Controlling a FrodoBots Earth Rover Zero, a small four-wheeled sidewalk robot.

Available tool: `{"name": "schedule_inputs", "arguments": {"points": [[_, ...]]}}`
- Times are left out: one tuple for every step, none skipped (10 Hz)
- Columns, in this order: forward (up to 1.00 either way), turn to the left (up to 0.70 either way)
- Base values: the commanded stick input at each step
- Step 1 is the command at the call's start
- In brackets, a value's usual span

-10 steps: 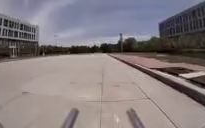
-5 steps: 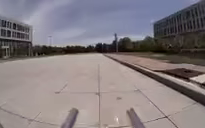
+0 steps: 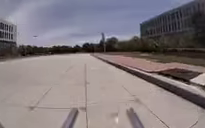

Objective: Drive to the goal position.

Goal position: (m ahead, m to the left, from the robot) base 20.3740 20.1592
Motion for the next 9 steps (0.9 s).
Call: {"name": "schedule_inputs", "arguments": {"points": [[1.00, 0.00], [1.00, 0.01], [1.00, 0.02], [1.00, 0.03], [1.00, 0.03], [1.00, 0.03], [1.00, 0.03], [1.00, 0.03], [1.00, 0.04]]}}
